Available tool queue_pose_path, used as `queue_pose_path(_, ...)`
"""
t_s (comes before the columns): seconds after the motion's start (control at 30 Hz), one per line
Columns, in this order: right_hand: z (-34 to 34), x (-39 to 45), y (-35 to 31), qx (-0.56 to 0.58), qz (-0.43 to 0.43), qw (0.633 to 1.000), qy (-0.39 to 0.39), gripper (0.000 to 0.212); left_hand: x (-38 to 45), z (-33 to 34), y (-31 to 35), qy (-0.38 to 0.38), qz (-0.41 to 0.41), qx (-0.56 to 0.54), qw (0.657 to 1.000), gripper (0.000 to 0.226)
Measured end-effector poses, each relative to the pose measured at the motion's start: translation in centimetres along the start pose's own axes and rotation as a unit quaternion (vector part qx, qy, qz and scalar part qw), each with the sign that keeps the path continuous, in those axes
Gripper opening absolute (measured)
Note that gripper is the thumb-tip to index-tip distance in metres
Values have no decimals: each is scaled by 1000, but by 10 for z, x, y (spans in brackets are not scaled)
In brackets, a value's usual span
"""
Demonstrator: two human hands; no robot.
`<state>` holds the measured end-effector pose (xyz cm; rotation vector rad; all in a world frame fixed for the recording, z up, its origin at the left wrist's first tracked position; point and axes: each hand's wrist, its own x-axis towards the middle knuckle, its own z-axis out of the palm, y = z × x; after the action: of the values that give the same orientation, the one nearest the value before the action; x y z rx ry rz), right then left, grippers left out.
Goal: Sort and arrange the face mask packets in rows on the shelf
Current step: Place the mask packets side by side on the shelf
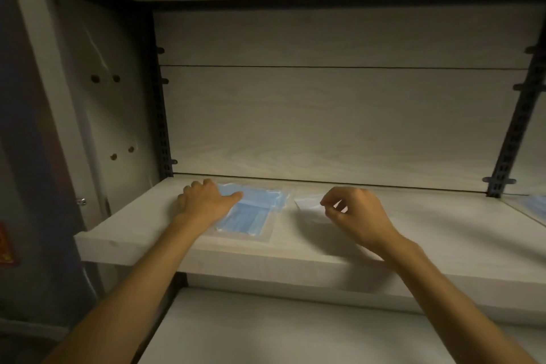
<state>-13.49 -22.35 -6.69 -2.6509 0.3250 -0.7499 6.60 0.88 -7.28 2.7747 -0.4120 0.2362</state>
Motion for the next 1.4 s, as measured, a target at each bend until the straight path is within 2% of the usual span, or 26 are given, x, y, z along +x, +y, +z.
queue_pose_path(0.17,16,29,-20,-22,24,999,14,15,25,8,2,-42,4,31,999,118)
queue_pose_path(0.33,37,57,-37,-47,30,998,-9,16,46,7,-5,-94,5,31,995,123)
queue_pose_path(0.43,46,72,-41,-46,55,997,-10,15,57,0,-13,-131,-15,-45,990,114)
queue_pose_path(0.53,59,75,-41,-40,74,996,-2,16,60,-3,-19,-137,-33,-118,983,104)
queue_pose_path(0.63,75,70,-41,-41,80,996,-11,15,64,0,-29,-95,-25,-198,975,82)
queue_pose_path(0.73,85,65,-40,-91,44,994,-37,17,64,3,-38,-8,-13,-175,985,60)
queue_pose_path(0.77,86,64,-40,-102,24,994,-43,21,63,4,-39,-3,-20,-152,988,67)
queue_pose_path(0.87,86,64,-37,-138,-3,987,-79,42,59,5,-43,-82,-37,-76,993,115)
queue_pose_path(0.9,86,65,-35,-148,3,985,-92,47,59,5,-44,-104,-33,-54,993,117)
queue_pose_path(0.97,86,66,-32,-160,13,981,-105,50,61,4,-45,-120,-22,-40,992,100)
queue_pose_path(1.07,86,67,-30,-162,-1,983,-83,45,65,2,-45,-127,-19,-74,989,73)
queue_pose_path(1.13,87,67,-30,-153,-14,986,-66,36,67,2,-48,-121,-12,-99,988,68)
queue_pose_path(1.23,88,68,-30,-136,-29,990,-36,29,71,7,-55,-57,18,-153,986,61)
queue_pose_path(1.27,87,69,-30,-133,-24,990,-35,34,73,9,-57,-37,18,-177,983,62)
queue_pose_path(1.33,87,69,-30,-145,15,986,-75,56,74,8,-58,-33,-5,-270,962,56)
queue_pose_path(1.4,86,70,-29,-164,58,977,-120,75,71,1,-55,-86,-48,-402,910,44)
